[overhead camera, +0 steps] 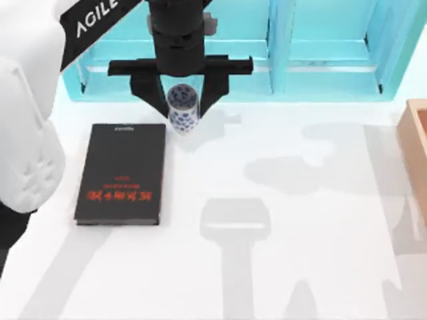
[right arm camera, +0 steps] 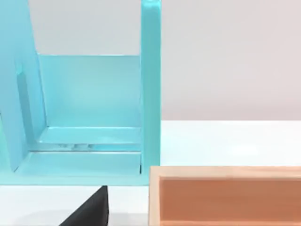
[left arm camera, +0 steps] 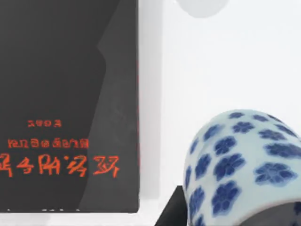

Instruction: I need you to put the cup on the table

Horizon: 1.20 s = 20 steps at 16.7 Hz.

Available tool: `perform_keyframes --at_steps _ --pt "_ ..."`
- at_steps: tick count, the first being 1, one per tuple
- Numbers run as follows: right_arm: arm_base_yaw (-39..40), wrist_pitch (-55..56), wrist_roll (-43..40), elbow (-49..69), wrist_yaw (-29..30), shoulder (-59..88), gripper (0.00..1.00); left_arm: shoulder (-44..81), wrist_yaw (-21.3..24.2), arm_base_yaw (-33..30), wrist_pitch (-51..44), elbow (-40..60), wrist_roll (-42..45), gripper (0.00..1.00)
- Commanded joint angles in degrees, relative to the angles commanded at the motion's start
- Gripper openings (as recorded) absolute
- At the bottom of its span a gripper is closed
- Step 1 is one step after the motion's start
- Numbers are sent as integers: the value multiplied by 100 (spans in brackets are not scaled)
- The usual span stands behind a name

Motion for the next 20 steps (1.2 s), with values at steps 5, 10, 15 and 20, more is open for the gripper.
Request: perform_keyframes --at_steps 5,10,15,20 --pt "0 0 0 0 0 0 100 227 4 -239 -346 538 -231 0" --pt "0 0 0 0 0 0 100 176 5 -217 -111 291 -208 0" --pt "0 0 0 0 0 0 100 10 3 -208 869 -935 -214 0" --pt "0 0 0 0 0 0 100 -60 0 -217 1361 -1457 -213 0"
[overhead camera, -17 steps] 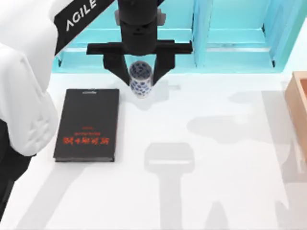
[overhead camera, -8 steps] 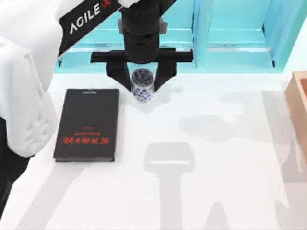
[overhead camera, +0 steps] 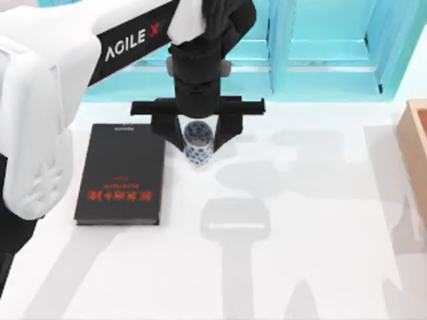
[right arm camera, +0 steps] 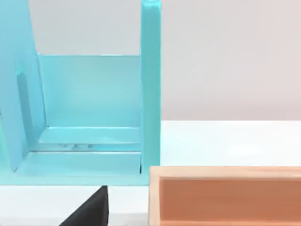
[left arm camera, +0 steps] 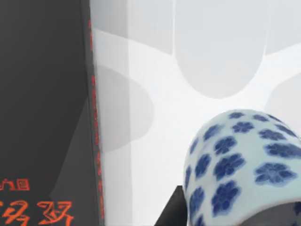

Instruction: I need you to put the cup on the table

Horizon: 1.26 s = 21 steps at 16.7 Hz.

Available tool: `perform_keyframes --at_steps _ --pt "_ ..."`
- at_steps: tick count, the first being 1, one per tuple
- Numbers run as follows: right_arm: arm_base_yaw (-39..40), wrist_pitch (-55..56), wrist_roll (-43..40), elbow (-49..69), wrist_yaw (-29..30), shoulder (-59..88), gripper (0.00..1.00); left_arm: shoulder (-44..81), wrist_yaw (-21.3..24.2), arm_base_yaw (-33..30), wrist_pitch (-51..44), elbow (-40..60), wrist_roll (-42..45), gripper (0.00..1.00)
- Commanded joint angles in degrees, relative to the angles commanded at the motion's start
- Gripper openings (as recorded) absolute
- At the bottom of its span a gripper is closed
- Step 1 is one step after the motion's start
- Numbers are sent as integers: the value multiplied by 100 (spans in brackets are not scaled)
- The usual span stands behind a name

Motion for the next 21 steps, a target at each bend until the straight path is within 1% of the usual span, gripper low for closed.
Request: perform_keyframes --at_steps 2,15,16,21 --pt "0 0 0 0 0 0 100 0 0 0 0 0 0 0" --pt "0 0 0 0 0 0 100 0 0 0 0 0 0 98" --pt "0 0 0 0 0 0 100 0 0 0 0 0 0 100" --pt "0 0 0 0 0 0 100 0 0 0 0 0 0 100"
